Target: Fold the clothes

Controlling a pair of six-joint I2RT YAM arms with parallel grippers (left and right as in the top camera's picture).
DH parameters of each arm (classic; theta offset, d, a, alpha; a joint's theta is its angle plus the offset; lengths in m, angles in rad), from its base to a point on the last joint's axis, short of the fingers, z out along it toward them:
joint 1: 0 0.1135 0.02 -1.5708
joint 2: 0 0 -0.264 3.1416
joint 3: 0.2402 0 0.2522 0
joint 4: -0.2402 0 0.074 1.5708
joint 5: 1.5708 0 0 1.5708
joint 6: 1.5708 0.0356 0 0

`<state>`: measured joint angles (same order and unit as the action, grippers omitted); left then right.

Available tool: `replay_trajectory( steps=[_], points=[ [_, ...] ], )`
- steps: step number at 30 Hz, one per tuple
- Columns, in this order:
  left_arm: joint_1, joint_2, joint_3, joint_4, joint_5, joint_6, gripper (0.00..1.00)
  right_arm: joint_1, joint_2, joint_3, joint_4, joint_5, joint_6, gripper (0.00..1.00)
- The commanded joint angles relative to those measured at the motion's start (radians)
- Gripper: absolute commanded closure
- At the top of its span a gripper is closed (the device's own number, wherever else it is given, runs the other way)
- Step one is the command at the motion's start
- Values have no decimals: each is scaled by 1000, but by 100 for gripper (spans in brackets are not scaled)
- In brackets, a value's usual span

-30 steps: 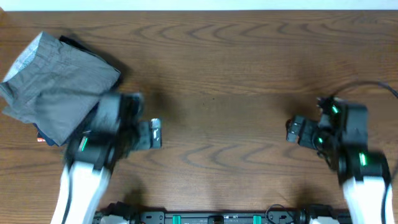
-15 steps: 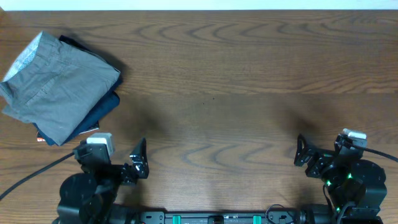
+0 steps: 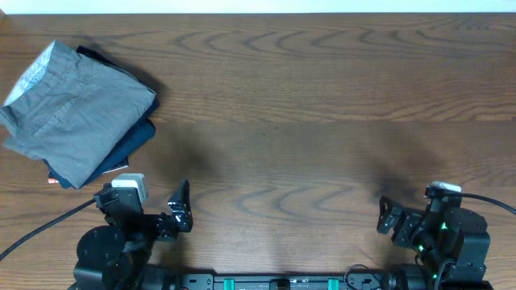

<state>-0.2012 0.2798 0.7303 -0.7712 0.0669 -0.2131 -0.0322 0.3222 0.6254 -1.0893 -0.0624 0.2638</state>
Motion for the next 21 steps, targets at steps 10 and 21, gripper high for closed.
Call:
replay_trajectory(
  steps=[10, 21],
  points=[
    [-1, -2, -4, 2, -15, -9, 2, 0, -229, -148, 280, -26, -144, 1],
    [-1, -2, -4, 2, -15, -9, 2, 0, -317, -538, 946, -72, -208, 1]
  ],
)
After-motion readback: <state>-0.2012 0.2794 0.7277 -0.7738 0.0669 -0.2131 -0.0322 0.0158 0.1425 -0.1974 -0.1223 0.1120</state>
